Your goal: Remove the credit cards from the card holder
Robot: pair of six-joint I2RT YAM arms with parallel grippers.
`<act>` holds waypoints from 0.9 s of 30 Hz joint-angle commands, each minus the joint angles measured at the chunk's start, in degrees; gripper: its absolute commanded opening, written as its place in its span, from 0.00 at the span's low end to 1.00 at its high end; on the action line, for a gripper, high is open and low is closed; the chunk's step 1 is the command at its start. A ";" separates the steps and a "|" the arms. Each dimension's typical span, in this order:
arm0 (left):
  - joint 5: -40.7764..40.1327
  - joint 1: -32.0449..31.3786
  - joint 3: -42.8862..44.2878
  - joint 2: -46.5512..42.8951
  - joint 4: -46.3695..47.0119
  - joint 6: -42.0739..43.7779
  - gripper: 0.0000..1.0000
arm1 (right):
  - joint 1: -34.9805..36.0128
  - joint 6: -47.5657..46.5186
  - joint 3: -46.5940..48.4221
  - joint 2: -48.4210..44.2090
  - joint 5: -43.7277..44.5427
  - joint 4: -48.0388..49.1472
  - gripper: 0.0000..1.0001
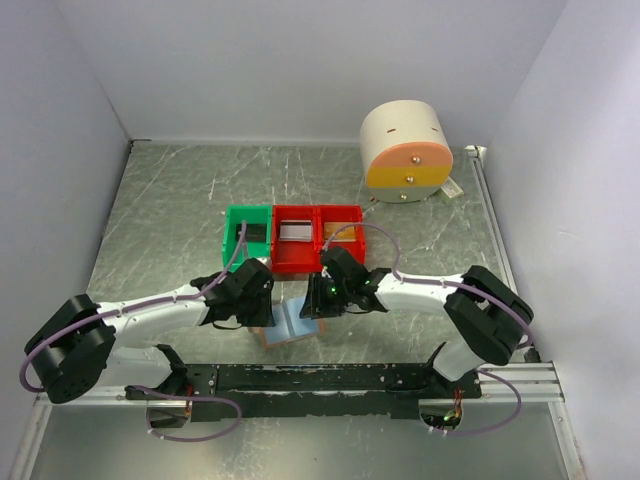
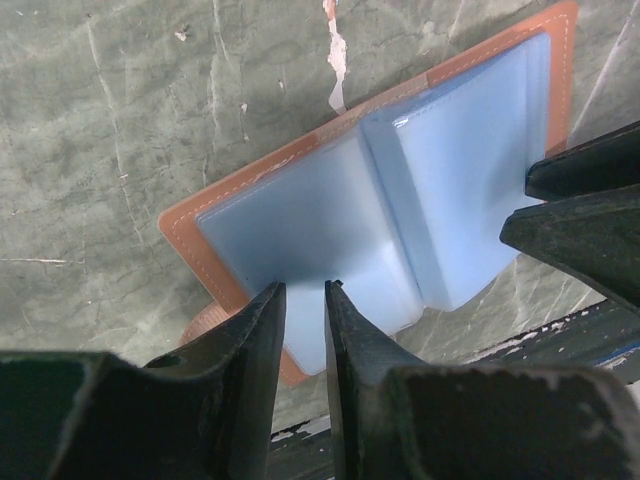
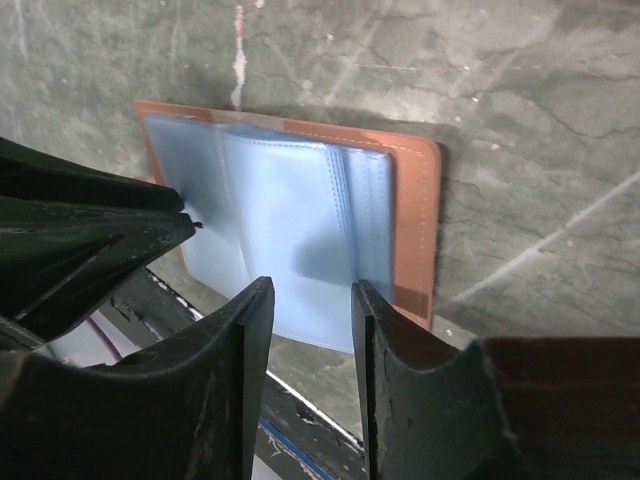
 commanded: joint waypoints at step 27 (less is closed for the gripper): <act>-11.90 -0.31 -1.32 -9.07 -9.07 -7.68 0.36 | 2.66 1.45 7.17 12.53 -20.02 18.17 0.36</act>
